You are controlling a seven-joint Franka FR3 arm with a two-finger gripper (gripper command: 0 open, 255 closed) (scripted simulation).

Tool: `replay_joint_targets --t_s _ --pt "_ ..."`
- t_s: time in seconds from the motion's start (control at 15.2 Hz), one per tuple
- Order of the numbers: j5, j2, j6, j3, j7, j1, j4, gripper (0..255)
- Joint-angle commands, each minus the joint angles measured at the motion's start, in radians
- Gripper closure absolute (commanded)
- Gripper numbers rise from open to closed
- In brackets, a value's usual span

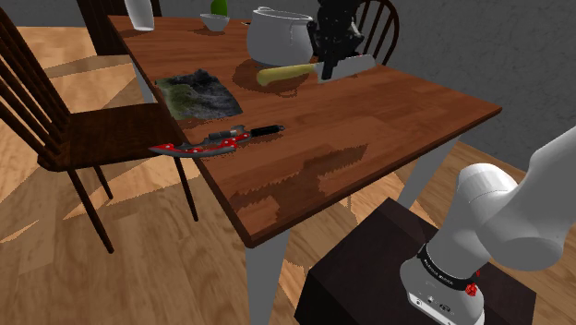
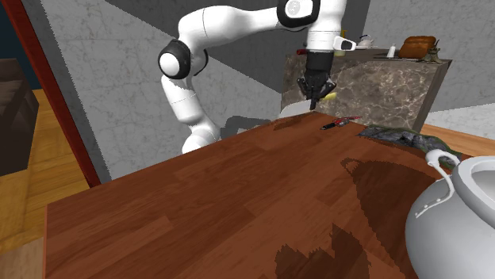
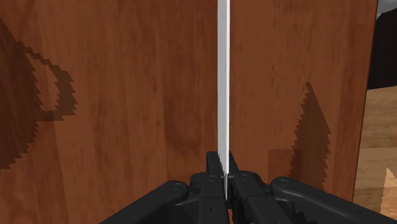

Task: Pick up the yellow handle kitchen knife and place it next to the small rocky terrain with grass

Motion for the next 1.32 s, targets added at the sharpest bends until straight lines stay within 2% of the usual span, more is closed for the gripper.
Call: replay_joint_targets --t_s 0.0,0.92,1.25 --pt "-0.001 -0.013 0.030 0.001 0.002 0.000 -0.043 255" --pt "-0.006 -0.069 0.223 -0.002 0.010 -0.003 -0.291 255" --pt "-0.006 -0.069 0.223 -0.002 0.010 -0.003 -0.291 255"
